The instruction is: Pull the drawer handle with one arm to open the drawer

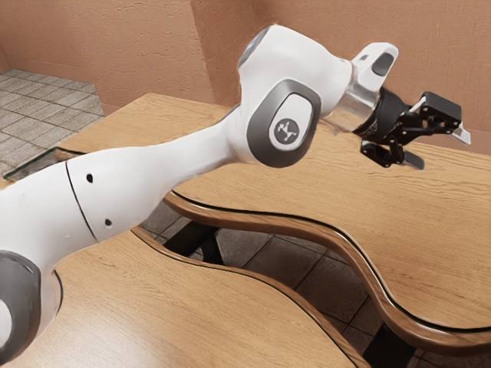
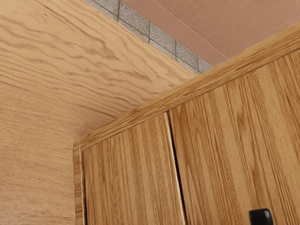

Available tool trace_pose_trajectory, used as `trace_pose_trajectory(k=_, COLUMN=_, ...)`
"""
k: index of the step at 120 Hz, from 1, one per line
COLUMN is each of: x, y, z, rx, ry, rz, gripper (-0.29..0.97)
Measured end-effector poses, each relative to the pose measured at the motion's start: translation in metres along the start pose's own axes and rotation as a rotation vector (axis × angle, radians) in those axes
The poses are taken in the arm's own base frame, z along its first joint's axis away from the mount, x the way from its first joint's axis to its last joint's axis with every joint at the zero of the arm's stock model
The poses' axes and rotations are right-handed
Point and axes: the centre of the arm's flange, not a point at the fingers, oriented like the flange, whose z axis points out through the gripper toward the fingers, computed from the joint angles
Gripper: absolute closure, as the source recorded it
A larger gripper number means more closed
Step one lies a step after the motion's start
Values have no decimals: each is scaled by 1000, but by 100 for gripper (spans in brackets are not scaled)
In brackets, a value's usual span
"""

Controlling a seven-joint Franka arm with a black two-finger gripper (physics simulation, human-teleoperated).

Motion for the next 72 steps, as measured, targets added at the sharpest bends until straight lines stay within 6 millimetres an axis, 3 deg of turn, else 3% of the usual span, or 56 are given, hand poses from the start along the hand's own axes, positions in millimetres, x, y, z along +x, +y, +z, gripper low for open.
trace_pose_trajectory(k=9, x=1, y=-6, z=16, rx=-36, ry=17, rz=-27, gripper=2)
trace_pose_trajectory(k=30, x=-19, y=17, z=46, rx=-103, ry=25, rz=-32, gripper=2)
trace_pose_trajectory(k=49, x=-28, y=23, z=58, rx=-115, ry=26, rz=-34, gripper=2)
trace_pose_trajectory(k=72, x=-26, y=5, z=70, rx=-75, ry=36, rz=-53, gripper=2)
